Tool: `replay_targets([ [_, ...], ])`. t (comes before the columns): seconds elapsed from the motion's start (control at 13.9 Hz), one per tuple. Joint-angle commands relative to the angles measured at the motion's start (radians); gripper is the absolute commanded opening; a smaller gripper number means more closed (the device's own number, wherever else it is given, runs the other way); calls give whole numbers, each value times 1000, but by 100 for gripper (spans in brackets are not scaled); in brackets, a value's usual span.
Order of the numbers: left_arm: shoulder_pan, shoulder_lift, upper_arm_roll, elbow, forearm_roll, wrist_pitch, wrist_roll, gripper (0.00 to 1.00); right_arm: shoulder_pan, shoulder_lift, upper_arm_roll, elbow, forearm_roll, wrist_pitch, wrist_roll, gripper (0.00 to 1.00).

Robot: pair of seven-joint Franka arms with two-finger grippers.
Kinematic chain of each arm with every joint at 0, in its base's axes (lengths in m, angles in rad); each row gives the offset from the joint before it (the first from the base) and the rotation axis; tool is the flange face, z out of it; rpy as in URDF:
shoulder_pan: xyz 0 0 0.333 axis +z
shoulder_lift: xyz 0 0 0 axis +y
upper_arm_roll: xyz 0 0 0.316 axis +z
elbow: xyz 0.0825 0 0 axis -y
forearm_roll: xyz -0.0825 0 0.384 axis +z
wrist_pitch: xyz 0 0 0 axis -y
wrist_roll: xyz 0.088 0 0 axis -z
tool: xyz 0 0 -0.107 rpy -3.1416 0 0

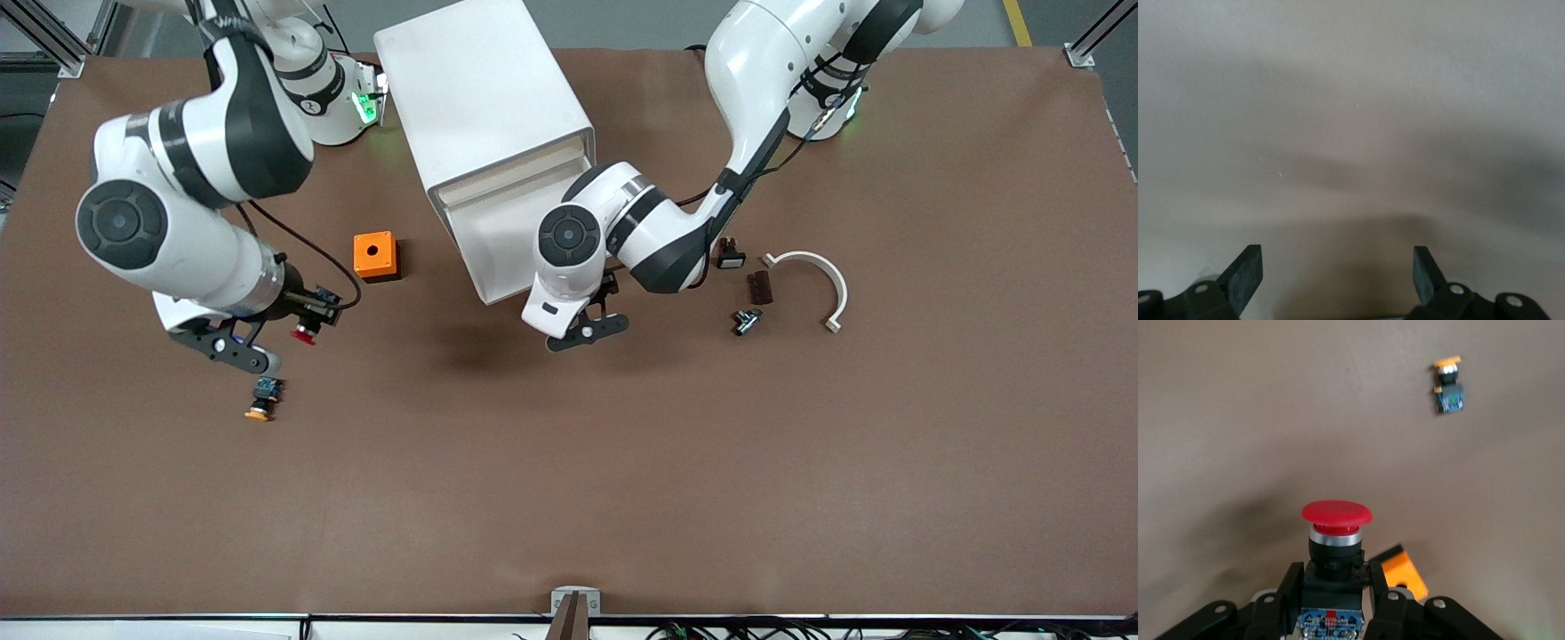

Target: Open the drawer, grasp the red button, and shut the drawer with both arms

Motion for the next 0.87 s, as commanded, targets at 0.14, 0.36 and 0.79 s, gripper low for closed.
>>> replay_targets([
  [0.14,-28,-7,4,0,-87,8,-3,99,-115,38,18,-75,-14,166,-212,0],
  [0.36,-69,-7,4,-6,-117,8,-7,99,-139,55,18,-144,-52,284,-259,0],
  [0.79,-134,-7,4,-43,-258,7,-8,99,-147,115,18,-224,-89,479,-281,0],
])
